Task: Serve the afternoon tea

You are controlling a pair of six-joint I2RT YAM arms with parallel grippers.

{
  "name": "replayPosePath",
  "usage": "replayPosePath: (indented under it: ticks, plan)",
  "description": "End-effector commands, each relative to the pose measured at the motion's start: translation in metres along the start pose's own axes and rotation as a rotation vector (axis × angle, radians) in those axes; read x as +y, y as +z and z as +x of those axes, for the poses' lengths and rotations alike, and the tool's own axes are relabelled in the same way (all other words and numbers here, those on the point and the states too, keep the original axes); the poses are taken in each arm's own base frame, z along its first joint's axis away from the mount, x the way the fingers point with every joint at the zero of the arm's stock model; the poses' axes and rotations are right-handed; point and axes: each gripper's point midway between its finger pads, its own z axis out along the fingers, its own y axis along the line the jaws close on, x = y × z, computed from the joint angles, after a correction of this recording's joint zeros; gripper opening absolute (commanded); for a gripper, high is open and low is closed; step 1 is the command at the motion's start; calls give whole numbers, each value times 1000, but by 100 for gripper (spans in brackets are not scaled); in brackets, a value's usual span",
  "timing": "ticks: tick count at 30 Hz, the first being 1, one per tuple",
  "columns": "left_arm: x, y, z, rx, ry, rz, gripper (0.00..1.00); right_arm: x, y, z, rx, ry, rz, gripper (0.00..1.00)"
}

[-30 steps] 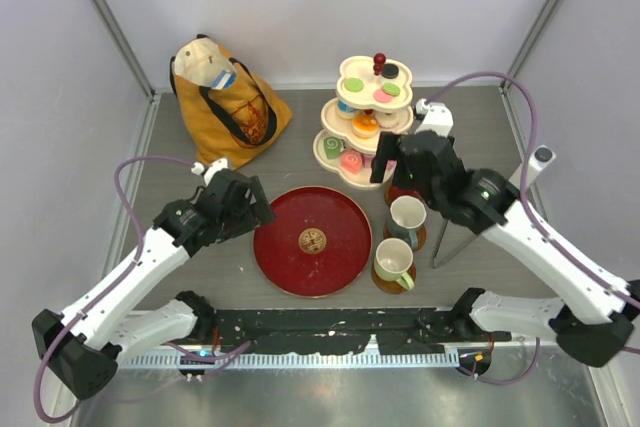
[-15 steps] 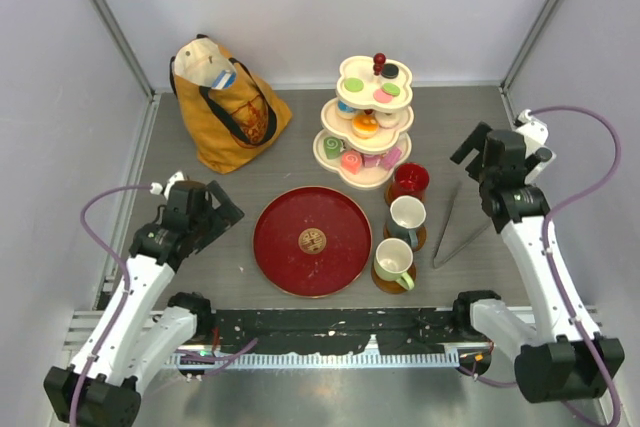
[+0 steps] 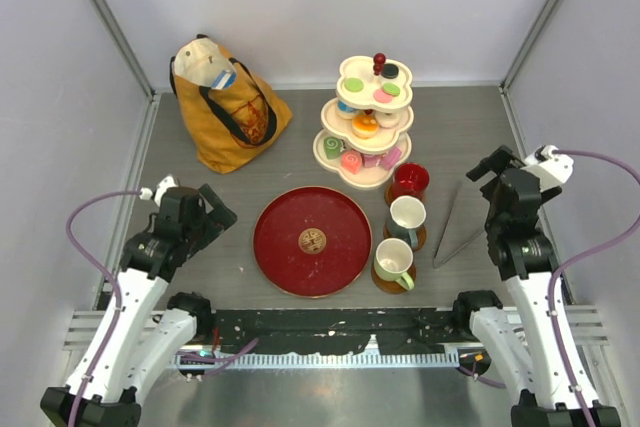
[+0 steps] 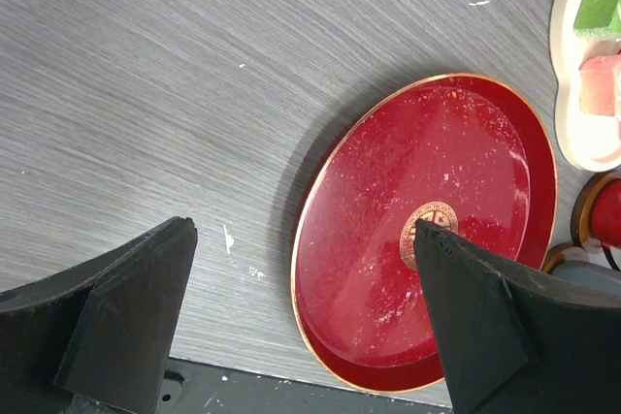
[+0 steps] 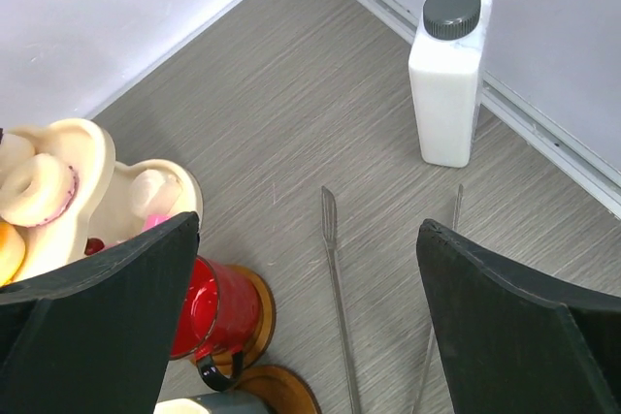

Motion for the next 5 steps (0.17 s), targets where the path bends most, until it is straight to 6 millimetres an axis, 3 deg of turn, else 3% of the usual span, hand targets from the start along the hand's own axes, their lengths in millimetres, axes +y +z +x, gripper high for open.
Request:
replayPosePath:
  ticks: [1, 5]
  plan:
    - [-2, -8, -9, -29, -1, 3, 100, 3, -2, -11, -57, 40, -20, 97]
    - [1, -12, -9, -35, -1, 2, 100, 8, -6, -14, -64, 42, -55, 97]
